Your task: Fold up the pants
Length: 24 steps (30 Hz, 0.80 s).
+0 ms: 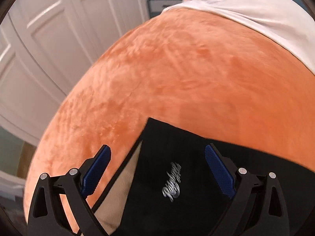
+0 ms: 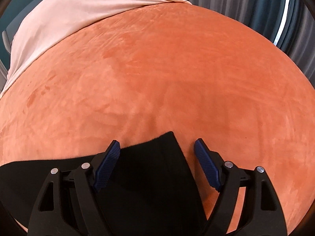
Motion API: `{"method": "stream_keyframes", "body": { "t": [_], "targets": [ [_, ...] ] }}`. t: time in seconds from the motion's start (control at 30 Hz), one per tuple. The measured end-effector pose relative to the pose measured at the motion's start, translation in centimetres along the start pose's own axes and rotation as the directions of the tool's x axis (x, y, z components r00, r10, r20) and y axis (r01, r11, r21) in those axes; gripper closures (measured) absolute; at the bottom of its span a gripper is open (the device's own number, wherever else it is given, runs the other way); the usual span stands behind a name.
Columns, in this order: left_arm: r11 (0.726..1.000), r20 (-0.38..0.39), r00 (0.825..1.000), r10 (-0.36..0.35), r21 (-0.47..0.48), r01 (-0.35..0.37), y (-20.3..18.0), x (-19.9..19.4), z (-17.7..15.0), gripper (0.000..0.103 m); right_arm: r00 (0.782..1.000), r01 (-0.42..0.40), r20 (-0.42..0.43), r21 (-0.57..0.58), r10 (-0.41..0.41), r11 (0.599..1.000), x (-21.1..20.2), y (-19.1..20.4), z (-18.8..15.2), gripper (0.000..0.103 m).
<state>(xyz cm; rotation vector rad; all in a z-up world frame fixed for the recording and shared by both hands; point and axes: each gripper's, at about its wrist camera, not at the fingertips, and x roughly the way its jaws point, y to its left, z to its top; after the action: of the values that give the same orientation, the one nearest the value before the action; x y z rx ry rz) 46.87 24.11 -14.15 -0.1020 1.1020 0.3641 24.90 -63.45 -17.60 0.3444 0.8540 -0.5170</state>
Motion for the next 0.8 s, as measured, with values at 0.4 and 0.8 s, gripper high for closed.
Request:
{"method": "stream_keyframes", "body": {
  "t": [0.4,0.8],
  "targets": [
    [0.988,-0.057,0.987,-0.149,-0.048,0.146,1.0,0.8,1.8,0.082,1.000,-0.018,-0.008,-0.092,0.017,0.996,-1.6,2.8,0.5,0.086],
    [0.936,0.088,0.933,-0.349,-0.011,0.351,6.2,-13.8,-0.4,0.096,0.967,-0.167,0.176,-0.113,0.185,0.979,-16.3,2.9,2.2,0.088]
  ]
}}
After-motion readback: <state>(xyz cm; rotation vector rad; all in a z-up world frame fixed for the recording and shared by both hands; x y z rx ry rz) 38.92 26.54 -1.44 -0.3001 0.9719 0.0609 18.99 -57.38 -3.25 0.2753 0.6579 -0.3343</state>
